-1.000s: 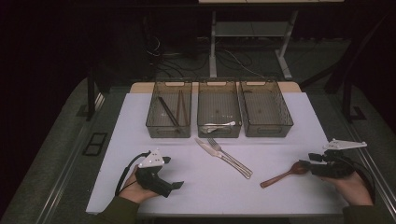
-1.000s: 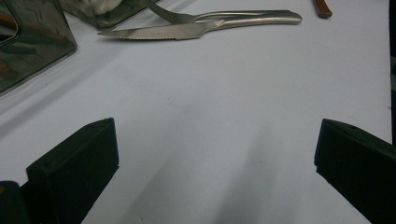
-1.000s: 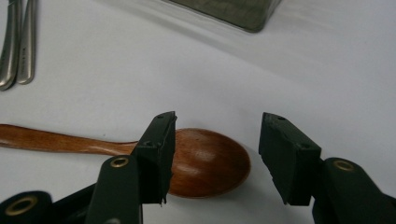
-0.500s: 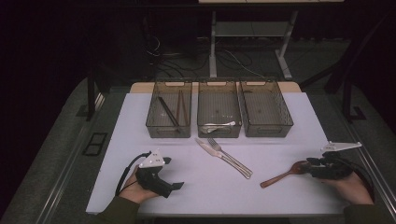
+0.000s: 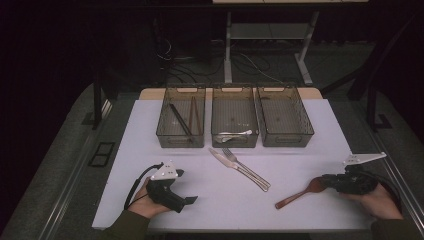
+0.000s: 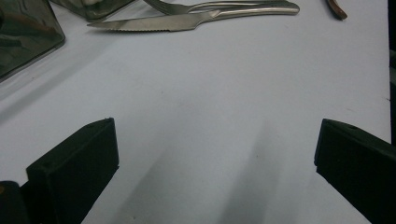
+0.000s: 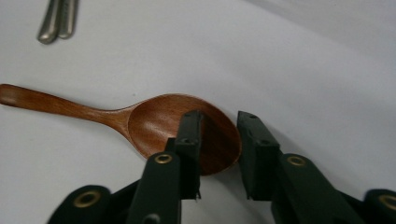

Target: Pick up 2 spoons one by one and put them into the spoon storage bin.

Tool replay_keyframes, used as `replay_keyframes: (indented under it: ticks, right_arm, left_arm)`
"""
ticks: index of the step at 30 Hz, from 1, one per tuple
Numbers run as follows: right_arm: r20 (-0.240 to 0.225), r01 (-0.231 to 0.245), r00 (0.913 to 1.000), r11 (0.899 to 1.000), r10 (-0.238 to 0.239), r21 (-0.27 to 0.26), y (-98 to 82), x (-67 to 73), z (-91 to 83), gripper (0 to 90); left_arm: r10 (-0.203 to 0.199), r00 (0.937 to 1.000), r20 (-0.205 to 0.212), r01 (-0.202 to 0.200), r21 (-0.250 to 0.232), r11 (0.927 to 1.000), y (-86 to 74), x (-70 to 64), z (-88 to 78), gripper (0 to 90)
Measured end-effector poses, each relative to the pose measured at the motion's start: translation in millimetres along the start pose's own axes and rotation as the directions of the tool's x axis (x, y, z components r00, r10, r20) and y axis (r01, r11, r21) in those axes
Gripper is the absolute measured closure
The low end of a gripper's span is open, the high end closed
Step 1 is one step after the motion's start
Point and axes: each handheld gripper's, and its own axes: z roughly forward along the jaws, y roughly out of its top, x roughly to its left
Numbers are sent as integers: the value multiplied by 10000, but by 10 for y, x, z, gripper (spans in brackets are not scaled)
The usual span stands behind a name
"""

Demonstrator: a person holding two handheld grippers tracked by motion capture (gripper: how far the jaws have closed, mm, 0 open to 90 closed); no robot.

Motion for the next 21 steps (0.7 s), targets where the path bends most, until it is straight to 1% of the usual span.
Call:
replay_keyframes:
  ticks: [3,6,8,10,12,14,15,17,18,20,21]
  right_arm:
    - [-271,8,9996,10000,-10,-83,-25,-27,-33,764]
    - [-339,83,9994,9999,-88,-147,-11,-17,-42,777]
    - [-376,222,9990,9987,-239,-454,19,-5,-63,791]
    - [-522,148,9984,9961,-194,-867,53,7,-102,807]
    - [-763,35,9970,9917,-134,-1285,82,9,-147,826]
    - [-1011,11,9947,9859,-183,-1675,105,1,-187,838]
    - [-1096,-50,9939,9842,-146,-1768,115,7,-204,842]
    - [-1226,23,9921,9804,-270,-1971,141,14,-234,850]
    - [-1328,-33,9908,9771,-255,-2126,158,20,-251,856]
    - [-1405,-49,9896,9674,-318,-2534,207,32,-294,864]
    - [-1344,-23,9903,9627,-354,-2705,240,46,-318,864]
  left_arm:
    - [-15,10000,13,15,12,10000,1,-3,2,0]
    - [2,10000,18,-2,19,10000,3,-4,2,0]
    - [6,10000,13,-6,19,10000,3,-3,1,0]
    - [5,10000,20,-5,9,10000,3,-1,2,0]
    - [-4,10000,43,4,4,10000,3,-1,4,0]
    - [-4,10000,59,4,11,10000,4,-4,5,0]
    - [5,10000,64,-5,15,10000,4,-4,4,0]
    - [6,10000,73,-6,8,10000,5,-3,6,0]
    - [18,10000,75,-19,19,10000,5,-1,7,0]
    - [14,10000,84,-14,34,10000,3,1,12,0]
    - [4,10000,84,-4,44,10000,3,2,14,0]
